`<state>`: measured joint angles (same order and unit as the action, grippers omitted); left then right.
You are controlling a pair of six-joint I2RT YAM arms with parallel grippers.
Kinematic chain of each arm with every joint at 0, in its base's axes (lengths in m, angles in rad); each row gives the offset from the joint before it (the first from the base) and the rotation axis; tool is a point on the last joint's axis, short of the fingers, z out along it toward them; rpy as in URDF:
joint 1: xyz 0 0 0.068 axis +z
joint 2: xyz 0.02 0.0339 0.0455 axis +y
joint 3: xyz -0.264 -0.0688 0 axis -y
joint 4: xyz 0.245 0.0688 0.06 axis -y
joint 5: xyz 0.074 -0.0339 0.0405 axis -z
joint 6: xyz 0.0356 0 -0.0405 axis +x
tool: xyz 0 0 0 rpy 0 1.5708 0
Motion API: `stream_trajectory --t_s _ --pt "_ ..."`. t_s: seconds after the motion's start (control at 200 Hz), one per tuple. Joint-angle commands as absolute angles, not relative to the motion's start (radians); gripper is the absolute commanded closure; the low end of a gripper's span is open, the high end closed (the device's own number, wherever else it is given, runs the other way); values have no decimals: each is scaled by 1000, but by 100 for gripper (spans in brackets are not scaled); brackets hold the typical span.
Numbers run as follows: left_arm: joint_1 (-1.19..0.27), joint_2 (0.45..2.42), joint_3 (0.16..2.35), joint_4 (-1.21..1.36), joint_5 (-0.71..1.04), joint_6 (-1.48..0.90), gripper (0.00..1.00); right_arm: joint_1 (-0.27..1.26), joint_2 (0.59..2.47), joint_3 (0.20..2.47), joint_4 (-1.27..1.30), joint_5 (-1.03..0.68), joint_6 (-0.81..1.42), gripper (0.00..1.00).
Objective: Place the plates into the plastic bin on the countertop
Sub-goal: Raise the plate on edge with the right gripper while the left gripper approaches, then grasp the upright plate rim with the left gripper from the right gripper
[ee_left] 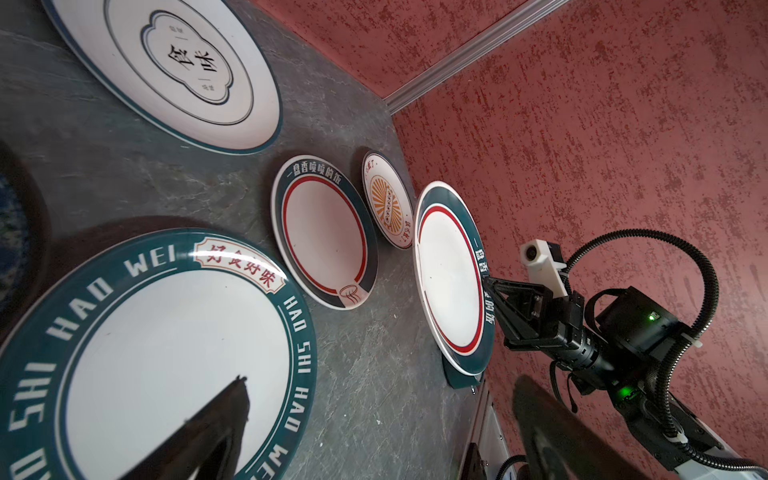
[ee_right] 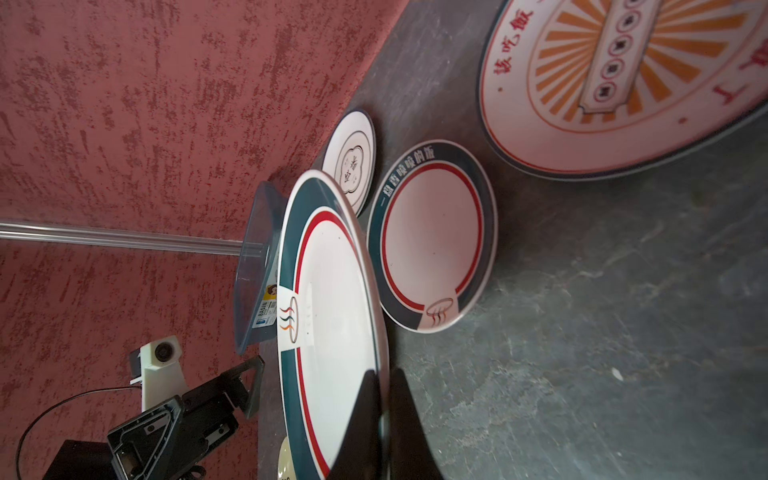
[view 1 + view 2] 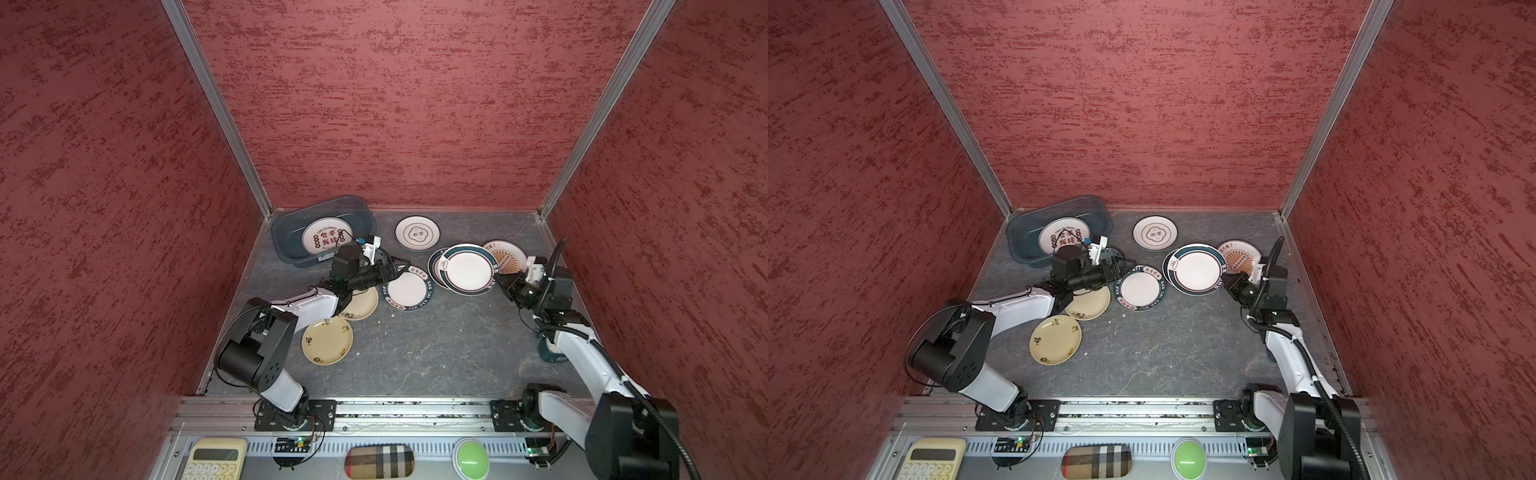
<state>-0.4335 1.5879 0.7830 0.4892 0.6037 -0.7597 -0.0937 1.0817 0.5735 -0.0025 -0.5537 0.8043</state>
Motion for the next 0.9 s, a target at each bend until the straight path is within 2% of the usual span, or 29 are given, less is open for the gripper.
stream_trajectory --t_s 0.0,0.311,0.641,0.746,0.897 --pt "-456 1596 814 538 603 -766 1 -52 1114 626 114 -543 799 100" --pt "-482 1651 860 533 593 -777 5 85 1295 668 336 -571 906 100" --pt "-463 1715 901 526 554 -804 18 132 1346 648 436 -576 962 100" --pt "-456 1744 911 558 554 -827 26 142 1349 628 458 -573 979 100" --pt "-456 1769 925 576 550 -847 48 158 1356 605 490 -571 994 100"
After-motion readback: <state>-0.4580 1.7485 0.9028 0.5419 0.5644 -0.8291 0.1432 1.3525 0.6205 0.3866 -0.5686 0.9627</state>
